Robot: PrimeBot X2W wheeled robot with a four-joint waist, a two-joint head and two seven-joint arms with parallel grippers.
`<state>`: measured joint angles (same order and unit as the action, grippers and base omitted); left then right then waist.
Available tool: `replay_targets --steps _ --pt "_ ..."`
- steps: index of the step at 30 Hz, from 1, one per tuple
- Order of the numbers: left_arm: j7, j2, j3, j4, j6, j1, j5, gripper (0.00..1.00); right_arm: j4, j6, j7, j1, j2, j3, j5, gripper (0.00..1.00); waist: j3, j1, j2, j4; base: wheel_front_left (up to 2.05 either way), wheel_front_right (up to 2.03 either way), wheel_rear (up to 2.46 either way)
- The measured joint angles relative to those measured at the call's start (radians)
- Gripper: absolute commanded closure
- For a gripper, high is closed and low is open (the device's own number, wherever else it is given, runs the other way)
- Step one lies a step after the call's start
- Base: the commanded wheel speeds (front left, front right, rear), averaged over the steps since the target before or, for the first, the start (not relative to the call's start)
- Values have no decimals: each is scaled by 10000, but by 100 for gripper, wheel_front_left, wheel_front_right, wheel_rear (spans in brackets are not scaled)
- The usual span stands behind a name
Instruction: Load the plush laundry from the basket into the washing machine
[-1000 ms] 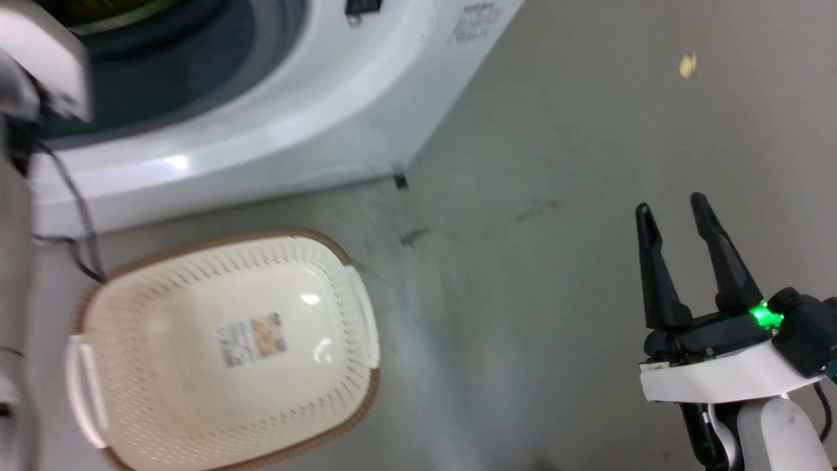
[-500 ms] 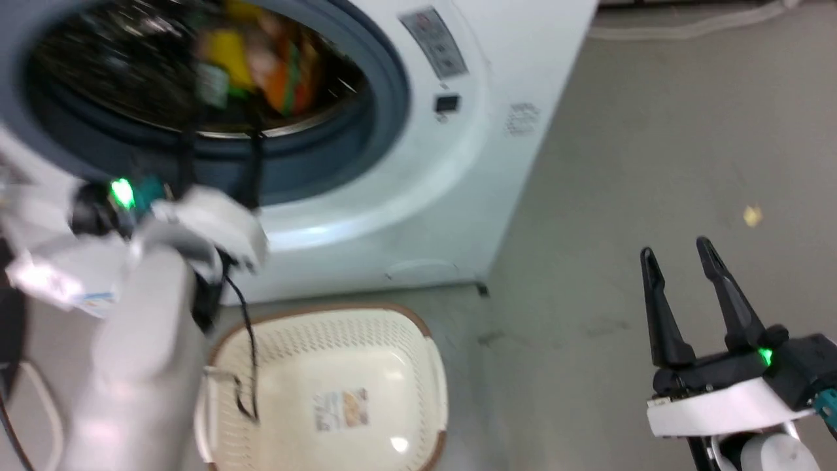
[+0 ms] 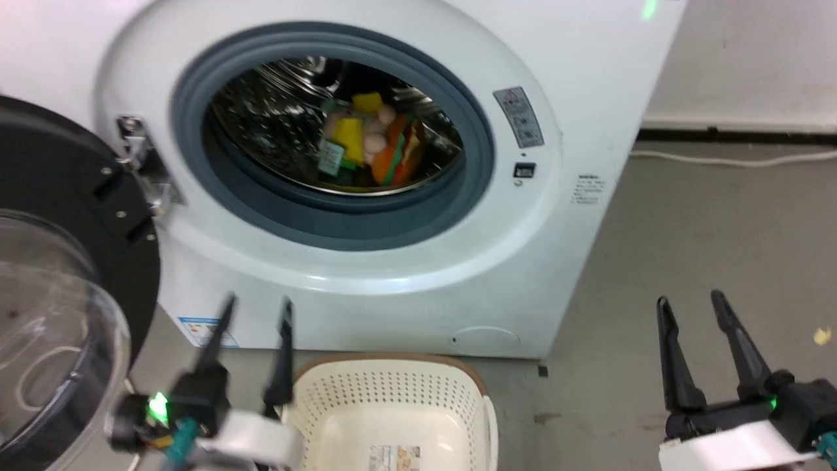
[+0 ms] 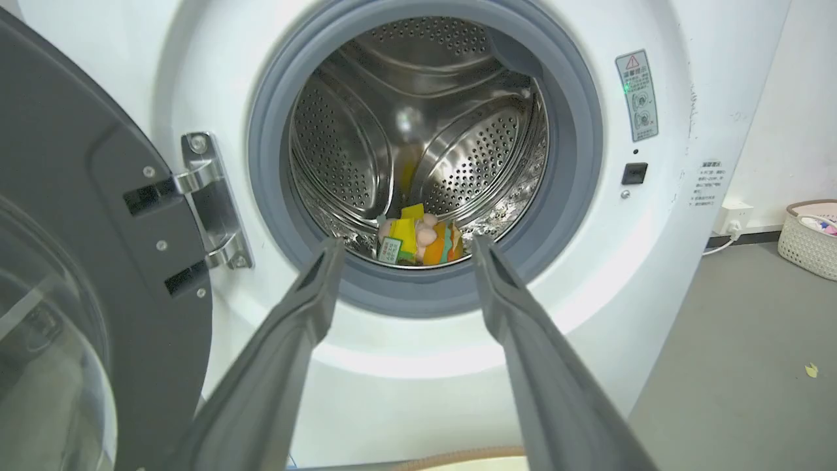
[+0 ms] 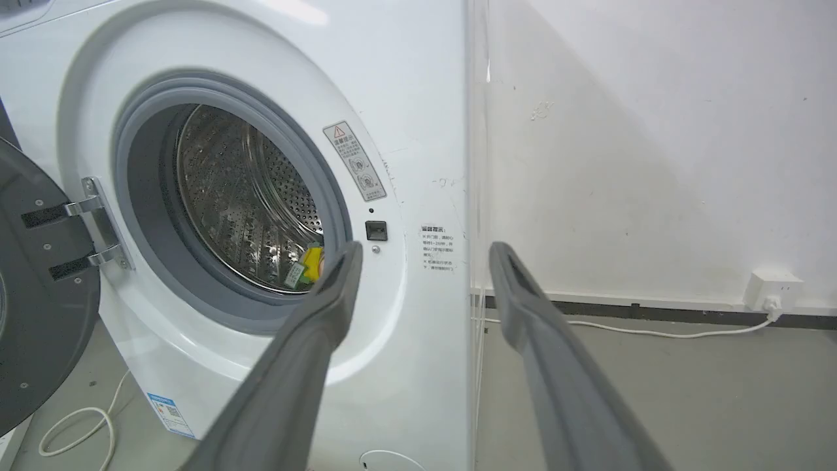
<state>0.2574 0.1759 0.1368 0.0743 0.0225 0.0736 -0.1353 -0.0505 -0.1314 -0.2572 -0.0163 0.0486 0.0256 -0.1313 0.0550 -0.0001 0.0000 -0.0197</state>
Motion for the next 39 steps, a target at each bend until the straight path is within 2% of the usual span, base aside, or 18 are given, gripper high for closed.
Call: replay_targets --steps 8,20,21,39 --pt "0 -376 199 10 54 -692 194 0 100 0 0 -499 2 6 -102 0 -414 -1 0 386 0 0 0" --pt "-2 -502 270 113 29 -801 445 0 295 0 2 -594 2 -56 -109 0 -501 1 0 296 0 0 0" --pt "-15 -500 274 115 21 -796 443 100 295 -2 4 -591 0 -54 -104 100 -501 1 0 296 0 0 0" --pt "-299 -585 111 56 10 -795 468 100 301 -2 278 -576 0 -59 0 100 -508 1 0 284 0 0 0"
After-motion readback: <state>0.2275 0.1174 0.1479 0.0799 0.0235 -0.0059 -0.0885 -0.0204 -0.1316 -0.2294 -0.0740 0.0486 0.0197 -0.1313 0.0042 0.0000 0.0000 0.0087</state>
